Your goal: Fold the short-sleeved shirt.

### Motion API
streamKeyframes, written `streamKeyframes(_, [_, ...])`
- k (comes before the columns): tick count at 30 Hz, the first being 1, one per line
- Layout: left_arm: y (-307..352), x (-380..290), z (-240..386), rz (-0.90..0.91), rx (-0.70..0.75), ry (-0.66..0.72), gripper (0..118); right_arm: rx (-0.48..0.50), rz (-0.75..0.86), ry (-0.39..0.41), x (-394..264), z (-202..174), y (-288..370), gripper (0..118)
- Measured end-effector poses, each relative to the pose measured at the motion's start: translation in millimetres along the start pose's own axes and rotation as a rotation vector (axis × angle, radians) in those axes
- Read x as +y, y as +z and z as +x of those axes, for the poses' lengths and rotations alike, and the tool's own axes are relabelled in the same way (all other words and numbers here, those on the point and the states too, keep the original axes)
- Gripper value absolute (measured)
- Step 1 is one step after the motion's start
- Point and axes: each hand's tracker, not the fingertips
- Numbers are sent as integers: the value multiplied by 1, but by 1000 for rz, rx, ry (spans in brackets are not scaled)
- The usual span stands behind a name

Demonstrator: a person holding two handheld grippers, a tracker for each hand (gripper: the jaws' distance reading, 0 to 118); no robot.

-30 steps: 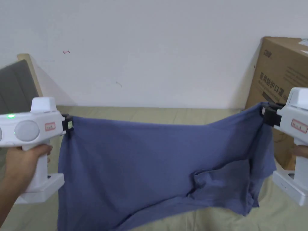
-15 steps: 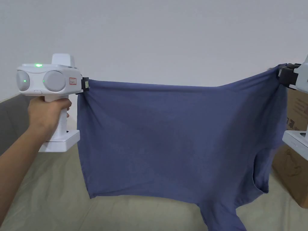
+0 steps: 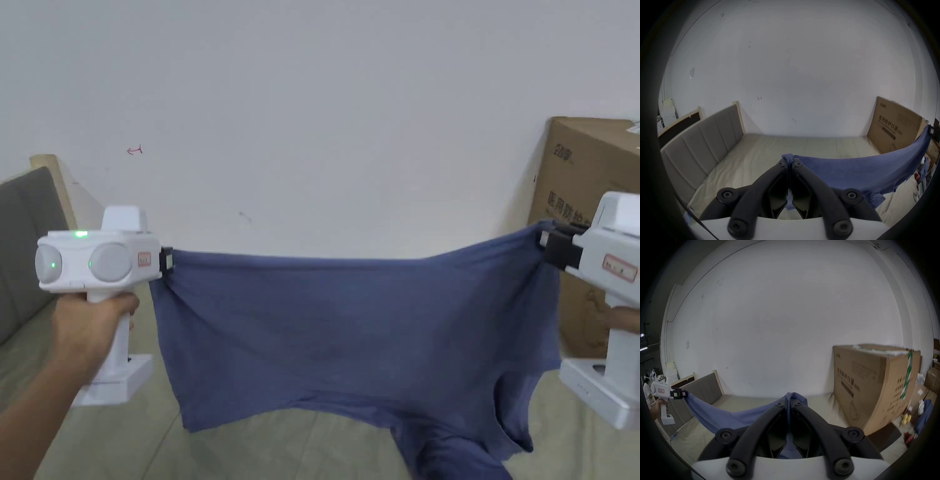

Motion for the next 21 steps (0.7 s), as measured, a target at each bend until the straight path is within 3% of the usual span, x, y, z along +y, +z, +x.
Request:
streamKeyframes(8, [21,-113,-21,-145,-28,108,0,30,-146,-92,-98,8,52,1])
streamKeyframes(21, [129,-274,-59,-313,-41,111,0,40,-309,-205,-227,0,206,1])
